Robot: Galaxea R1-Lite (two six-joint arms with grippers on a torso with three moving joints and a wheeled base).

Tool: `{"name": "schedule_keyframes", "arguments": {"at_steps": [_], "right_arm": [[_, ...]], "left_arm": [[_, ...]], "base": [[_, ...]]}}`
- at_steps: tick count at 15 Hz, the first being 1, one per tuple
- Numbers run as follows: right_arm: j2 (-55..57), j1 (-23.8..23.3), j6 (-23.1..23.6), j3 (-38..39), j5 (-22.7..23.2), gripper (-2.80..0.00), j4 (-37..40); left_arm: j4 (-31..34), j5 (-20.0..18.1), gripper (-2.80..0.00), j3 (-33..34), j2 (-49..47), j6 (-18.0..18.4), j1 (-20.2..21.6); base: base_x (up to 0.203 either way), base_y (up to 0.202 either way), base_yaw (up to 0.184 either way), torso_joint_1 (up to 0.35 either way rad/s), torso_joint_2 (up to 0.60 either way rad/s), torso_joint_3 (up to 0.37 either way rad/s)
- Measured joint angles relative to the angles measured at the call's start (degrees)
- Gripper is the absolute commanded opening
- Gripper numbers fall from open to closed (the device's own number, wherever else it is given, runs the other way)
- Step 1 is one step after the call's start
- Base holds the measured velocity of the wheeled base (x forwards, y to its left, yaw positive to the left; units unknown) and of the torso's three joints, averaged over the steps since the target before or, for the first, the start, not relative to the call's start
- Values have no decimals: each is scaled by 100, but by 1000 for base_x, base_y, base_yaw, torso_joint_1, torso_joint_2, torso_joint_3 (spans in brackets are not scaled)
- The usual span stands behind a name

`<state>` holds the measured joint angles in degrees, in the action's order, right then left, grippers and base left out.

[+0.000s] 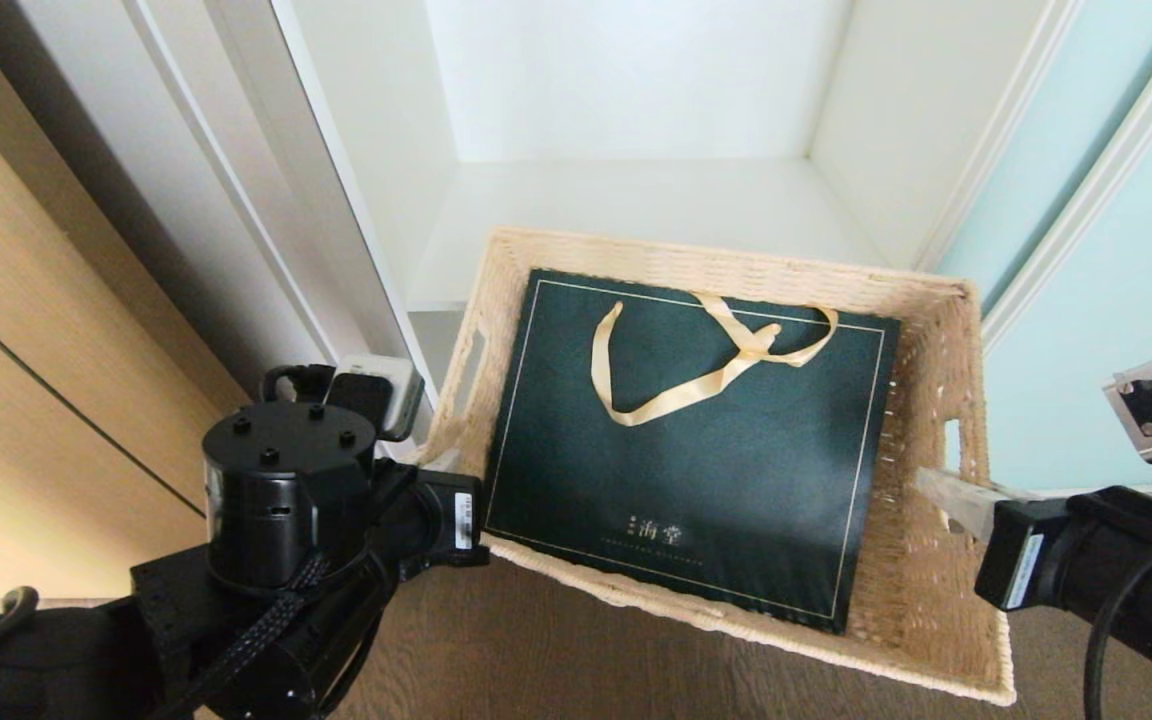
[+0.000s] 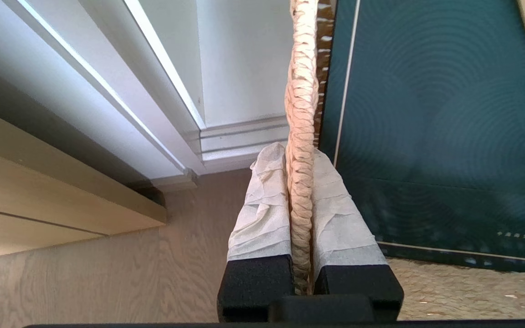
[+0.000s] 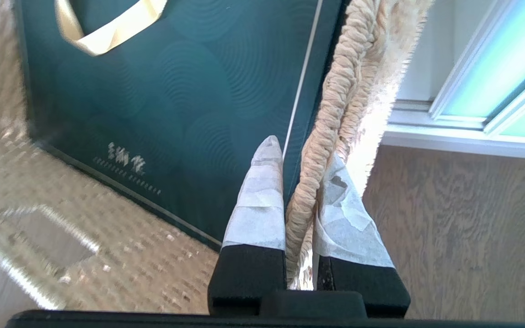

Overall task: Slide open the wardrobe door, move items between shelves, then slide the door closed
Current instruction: Place the basket on the higher shelf

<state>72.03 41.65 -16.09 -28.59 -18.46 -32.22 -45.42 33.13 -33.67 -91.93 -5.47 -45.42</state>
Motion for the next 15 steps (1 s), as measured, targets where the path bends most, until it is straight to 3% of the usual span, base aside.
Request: {"name": "schedule_keyframes", "arguments": {"at_steps": [8, 15], "right_arm": [[681, -648, 144, -1072, 182, -280, 36], [926, -709, 133, -1442, 172, -280, 37]], "left_arm": [[6, 5, -280, -279, 21, 30, 3], [15, -30, -280, -436, 4, 63, 179]], "base": [[0, 0, 0, 0, 0, 0], [0, 0, 0, 0, 0, 0]]}}
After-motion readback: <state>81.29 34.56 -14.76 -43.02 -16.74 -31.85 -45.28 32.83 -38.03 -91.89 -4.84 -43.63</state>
